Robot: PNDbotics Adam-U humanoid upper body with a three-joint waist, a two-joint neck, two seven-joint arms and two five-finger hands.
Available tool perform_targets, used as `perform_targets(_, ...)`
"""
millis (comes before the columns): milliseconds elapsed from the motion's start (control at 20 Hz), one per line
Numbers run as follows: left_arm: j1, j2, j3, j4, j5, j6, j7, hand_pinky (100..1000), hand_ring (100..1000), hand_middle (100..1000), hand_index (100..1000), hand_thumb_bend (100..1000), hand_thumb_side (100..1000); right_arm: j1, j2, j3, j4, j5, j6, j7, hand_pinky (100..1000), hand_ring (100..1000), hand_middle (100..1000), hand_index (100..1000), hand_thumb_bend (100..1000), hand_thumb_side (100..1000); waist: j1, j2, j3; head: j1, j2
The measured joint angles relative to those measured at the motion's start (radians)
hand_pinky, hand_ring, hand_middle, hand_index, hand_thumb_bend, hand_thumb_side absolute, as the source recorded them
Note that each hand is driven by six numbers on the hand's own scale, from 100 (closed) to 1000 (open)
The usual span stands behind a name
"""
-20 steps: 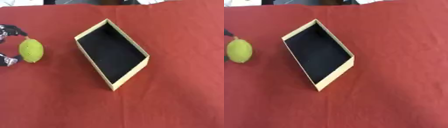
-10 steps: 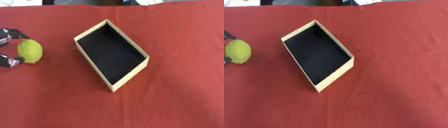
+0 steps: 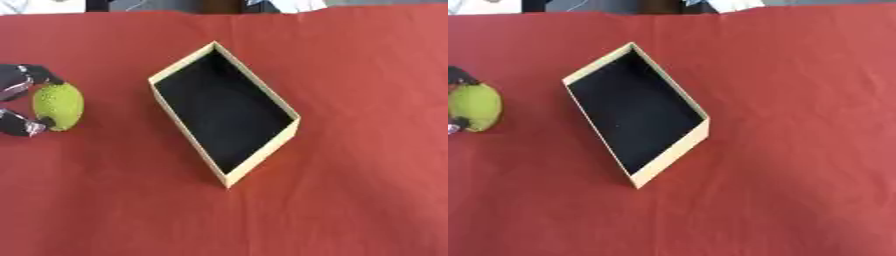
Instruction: Pick up objects on the table and place them in the box.
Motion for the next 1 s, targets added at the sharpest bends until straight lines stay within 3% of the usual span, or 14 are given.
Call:
perform_targets(150, -0.011, -0.011, -0.002, 0.029, -0.056, -0.006, 0.026, 810, 828, 820, 878, 318, 100, 0.0, 0.0, 0.0, 0.0, -0.002, 0.0, 0.0, 800, 790, 710, 823, 106, 625, 0.0, 0.003, -0.001, 0.0, -0.005)
perform_targets(400, -0.014, -0.019, 0.0, 0.041, -0.061, -0.018, 0.061, 745, 738, 710, 788, 107, 100, 0.0, 0.0, 0.002, 0.0, -0.003, 0.0, 0.0, 800, 791, 709, 824, 104, 626, 0.0, 0.006, -0.001, 0.0, -0.007)
perform_targets(650, 0.018, -0.018, 0.012, -0.038, -0.018, -0.015, 0.096, 629, 608, 598, 700, 100, 100, 0.001, 0.0, 0.002, 0.0, -0.003, 0.0, 0.0, 800, 791, 707, 825, 104, 625, 0.0, 0.007, 0.0, -0.001, -0.007)
perform_targets(1000, 0.045, -0.017, 0.044, -0.195, 0.003, 0.023, 0.139, 600, 566, 550, 661, 100, 100, 0.004, 0.0, 0.002, 0.0, -0.003, 0.0, -0.004, 800, 792, 707, 826, 106, 624, -0.005, 0.007, 0.003, -0.019, -0.007)
